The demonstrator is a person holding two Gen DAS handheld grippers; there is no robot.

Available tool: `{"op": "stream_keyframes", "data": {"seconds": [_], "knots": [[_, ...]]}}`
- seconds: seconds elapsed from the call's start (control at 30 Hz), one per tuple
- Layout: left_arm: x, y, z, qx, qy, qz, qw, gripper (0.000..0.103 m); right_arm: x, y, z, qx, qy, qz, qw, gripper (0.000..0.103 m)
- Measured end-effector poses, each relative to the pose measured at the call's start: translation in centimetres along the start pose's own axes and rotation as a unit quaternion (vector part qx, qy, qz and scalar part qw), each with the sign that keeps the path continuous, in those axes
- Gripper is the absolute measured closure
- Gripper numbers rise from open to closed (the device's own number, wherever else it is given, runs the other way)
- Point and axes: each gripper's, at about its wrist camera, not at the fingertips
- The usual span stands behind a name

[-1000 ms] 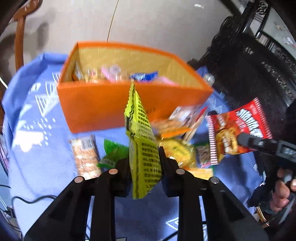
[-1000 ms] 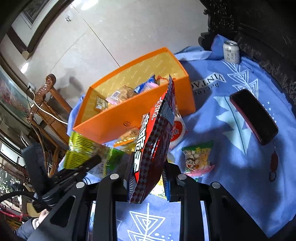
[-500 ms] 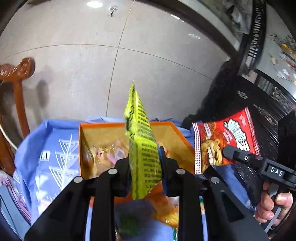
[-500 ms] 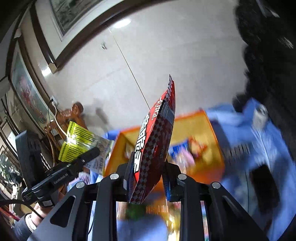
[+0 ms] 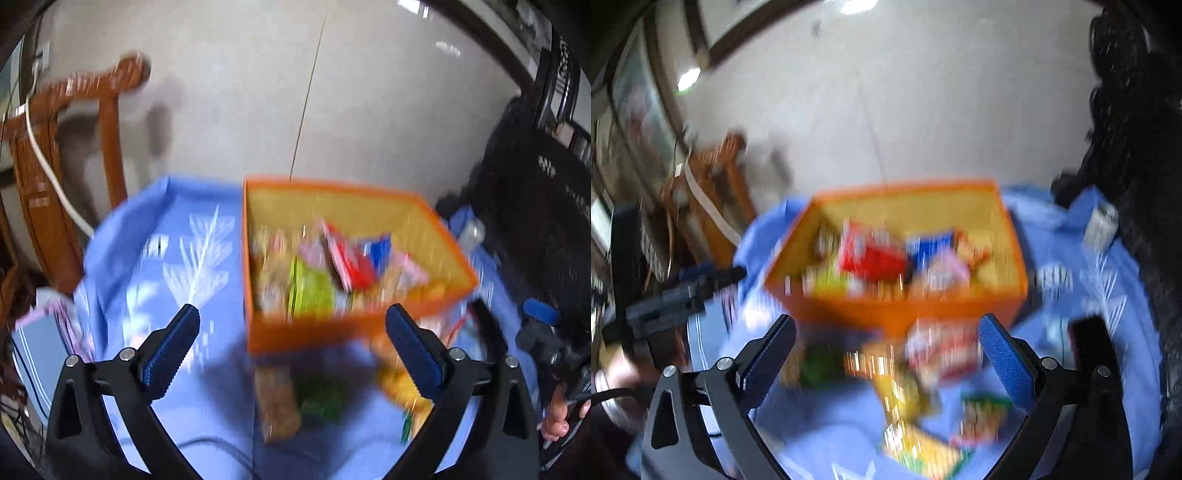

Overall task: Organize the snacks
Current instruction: 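Carry both bags over the orange box and open both tools inside, then grasp the WEIDAN cracker packet with the right tool while the left grasps the barcode biscuit packet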

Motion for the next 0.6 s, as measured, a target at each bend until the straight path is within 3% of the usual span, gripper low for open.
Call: {"op": "stream_keyframes", "data": {"seconds": [0.13, 0.23, 0.37, 0.53, 0.6], "knots": [[-0.6, 4.5, -0.2, -0.031, 0.0, 0.02, 0.9993, 0.004, -1.2, 5.2, 1.1, -0.066, -0.003, -0.082, 0.994, 0.003], [-0.5, 7.0, -0.7, -0.042, -0.003, 0.039, 0.9983, 0.004, -1.8, 8.0, 2.5, -0.125, 0.006, -0.157, 0.98, 0.003], [-0.4, 8.8, -0.7, -0.054, -0.009, 0.058, 0.9968, 0.004, -2.5, 10.0, 3.7, -0.162, 0.009, -0.198, 0.967, 0.004], [-0.1, 10.0, -0.4, -0.08, -0.003, 0.04, 0.996, 0.004, -2.5, 11.1, 6.0, -0.187, 0.0, -0.234, 0.954, 0.004], [0.0, 10.2, -0.5, -0.086, -0.001, 0.034, 0.9957, 0.004, -2.3, 11.4, 7.1, -0.196, -0.017, -0.25, 0.948, 0.011]]}}
Point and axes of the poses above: each gripper's, at about its wrist camera, not at the fingertips, and z roughly the way its jaws point, x to its right, y to its underside, and after that the axes turned 8 degrees about -y, right-handed
